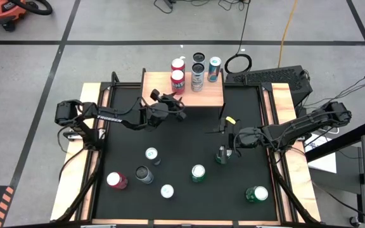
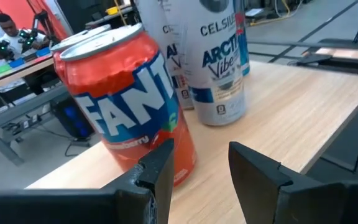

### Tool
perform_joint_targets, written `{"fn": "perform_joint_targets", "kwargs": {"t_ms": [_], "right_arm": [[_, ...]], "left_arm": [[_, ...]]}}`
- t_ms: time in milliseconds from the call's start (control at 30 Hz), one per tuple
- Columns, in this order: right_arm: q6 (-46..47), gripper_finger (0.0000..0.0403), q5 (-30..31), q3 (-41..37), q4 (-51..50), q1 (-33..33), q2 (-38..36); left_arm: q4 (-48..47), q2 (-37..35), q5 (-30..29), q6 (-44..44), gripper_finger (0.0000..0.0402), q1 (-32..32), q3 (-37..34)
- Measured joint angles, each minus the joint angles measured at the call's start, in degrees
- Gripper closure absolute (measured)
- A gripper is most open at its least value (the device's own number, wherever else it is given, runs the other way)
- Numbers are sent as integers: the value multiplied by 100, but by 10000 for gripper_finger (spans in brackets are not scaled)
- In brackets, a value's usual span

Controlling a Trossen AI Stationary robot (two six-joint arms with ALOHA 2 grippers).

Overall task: Place canned beverage on shelf
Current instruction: Put the white soda can on the shelf aligned with the other white soda can

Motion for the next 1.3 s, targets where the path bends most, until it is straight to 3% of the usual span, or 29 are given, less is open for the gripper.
{"fn": "perform_joint_targets", "kwargs": {"t_ms": [467,833,1300], "right_arm": [[183,122,-9,0,-4,0,0],[782,122,-17,2,-250,211,-102],[1952,122,-45,152,-546,1142,-146]], "left_arm": [[18,-7,332,2,252,50,0],[-87,-204,673,15,252,-1132,0],[24,-229,620,-318,252,-2818,11]]}}
